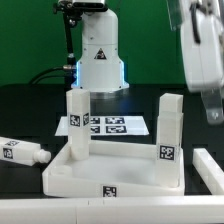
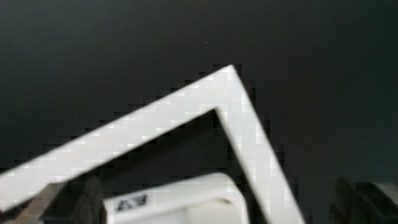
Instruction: Assemble desk
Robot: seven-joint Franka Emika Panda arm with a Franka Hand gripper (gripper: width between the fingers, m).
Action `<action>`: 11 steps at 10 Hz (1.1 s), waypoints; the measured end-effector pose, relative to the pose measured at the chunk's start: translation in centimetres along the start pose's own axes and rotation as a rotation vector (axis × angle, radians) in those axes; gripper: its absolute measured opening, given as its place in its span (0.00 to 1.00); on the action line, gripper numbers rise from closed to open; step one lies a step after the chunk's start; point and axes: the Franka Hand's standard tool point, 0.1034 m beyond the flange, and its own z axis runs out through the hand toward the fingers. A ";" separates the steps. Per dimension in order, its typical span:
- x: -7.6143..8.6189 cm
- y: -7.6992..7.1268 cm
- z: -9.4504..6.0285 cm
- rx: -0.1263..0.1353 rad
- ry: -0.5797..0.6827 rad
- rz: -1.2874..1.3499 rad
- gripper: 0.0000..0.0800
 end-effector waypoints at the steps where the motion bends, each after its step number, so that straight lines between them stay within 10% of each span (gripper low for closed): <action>1: 1.0 -0.3 -1.1 0.032 -0.002 -0.016 0.81; 9: 1.6 -0.3 -0.9 0.034 0.004 -0.037 0.81; 11: 4.9 -0.6 -2.5 0.052 -0.005 -0.125 0.81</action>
Offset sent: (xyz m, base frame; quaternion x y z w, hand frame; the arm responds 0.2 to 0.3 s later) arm 0.0000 0.0000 0.0000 0.0000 0.0000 0.0000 1.0000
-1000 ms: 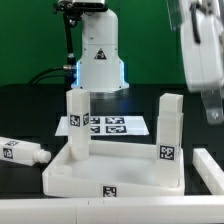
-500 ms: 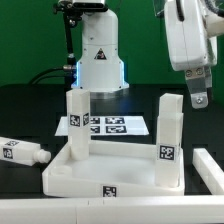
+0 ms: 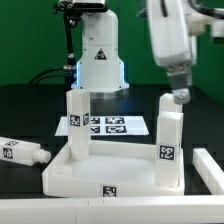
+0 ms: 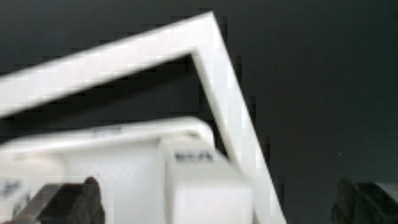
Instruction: Assemble desk
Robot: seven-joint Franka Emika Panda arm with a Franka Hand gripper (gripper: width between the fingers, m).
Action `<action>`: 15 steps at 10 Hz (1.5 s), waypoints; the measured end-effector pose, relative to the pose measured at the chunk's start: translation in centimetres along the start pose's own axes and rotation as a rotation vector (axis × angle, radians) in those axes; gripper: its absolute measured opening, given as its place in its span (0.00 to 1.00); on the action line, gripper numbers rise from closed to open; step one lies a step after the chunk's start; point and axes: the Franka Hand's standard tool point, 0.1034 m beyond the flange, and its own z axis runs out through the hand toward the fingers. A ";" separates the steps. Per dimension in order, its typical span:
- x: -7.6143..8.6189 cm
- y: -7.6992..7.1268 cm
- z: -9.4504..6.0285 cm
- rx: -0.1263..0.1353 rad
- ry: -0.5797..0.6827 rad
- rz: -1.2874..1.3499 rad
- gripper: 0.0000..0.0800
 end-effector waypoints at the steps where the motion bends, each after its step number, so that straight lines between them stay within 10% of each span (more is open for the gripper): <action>1: 1.4 0.0 -0.7 0.011 0.001 -0.015 0.81; 6: 1.4 0.1 -0.4 0.008 0.008 -0.119 0.81; 10: 9.4 1.3 -2.7 0.044 0.027 -0.432 0.81; 15: 10.2 1.2 -2.7 0.022 0.058 -0.854 0.81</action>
Offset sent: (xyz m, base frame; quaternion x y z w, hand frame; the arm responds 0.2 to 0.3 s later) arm 0.0000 0.0000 0.0000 0.0000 0.0000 0.0000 1.0000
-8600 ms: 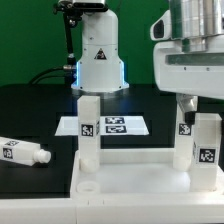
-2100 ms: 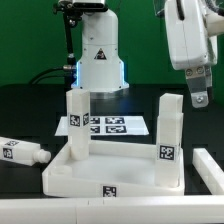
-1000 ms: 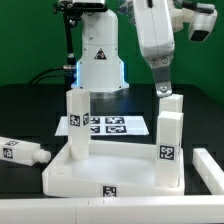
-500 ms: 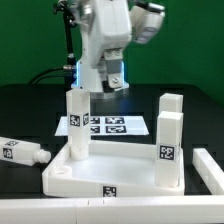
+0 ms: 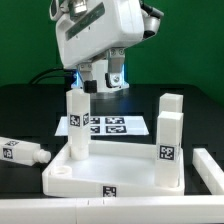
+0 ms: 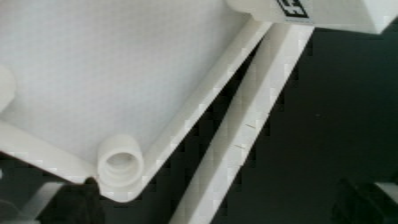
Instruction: Assemble desk
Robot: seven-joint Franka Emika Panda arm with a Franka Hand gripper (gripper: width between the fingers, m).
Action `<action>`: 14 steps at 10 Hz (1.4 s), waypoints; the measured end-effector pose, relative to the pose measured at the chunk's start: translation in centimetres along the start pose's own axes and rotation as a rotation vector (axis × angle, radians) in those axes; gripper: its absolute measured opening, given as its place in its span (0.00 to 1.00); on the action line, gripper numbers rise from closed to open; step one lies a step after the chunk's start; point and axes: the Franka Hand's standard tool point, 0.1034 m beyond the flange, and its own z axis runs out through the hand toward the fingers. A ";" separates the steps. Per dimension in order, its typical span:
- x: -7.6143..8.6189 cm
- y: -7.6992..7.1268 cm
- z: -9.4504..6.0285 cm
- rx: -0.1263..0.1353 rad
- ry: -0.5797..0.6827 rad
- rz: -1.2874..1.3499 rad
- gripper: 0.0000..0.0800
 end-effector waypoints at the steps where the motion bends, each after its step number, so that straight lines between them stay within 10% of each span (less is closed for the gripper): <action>1: 0.9 1.0 0.2 -0.005 -0.002 -0.113 0.81; 5: 5.8 4.8 -0.1 -0.015 -0.125 -0.378 0.81; 14: 6.2 5.8 0.2 -0.020 -0.125 -0.656 0.81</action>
Offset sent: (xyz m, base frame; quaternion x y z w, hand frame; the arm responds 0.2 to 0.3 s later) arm 0.0035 -0.0528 -0.0076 0.0422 -0.1135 -0.1908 0.9741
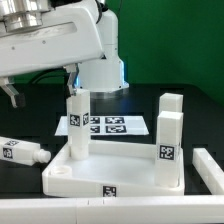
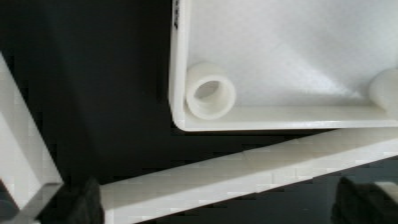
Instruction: Assemble desk
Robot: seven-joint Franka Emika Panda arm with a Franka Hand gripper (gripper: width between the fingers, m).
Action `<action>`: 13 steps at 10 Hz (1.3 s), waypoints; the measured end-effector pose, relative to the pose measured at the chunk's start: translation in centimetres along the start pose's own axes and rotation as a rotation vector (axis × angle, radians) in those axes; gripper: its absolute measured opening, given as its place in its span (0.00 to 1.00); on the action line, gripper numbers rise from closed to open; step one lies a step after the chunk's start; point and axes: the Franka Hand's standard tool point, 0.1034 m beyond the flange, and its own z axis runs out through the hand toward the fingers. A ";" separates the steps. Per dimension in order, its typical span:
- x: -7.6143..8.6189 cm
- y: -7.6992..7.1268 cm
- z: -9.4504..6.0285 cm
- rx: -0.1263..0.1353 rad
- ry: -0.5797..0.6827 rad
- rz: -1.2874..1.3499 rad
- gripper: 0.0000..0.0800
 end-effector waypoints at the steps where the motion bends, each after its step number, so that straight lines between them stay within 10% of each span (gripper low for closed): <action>1: 0.0 0.0 0.0 0.000 0.000 0.000 0.81; 6: -0.4 0.4 0.4 -0.006 -0.008 -0.198 0.81; 11: -0.6 5.2 0.7 0.064 -0.113 -0.208 0.81; 13: -2.0 7.2 1.9 0.051 -0.127 -0.304 0.81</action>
Offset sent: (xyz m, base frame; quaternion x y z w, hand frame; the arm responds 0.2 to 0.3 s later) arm 0.0000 0.0000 0.0000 0.0000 0.0000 0.0000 1.0000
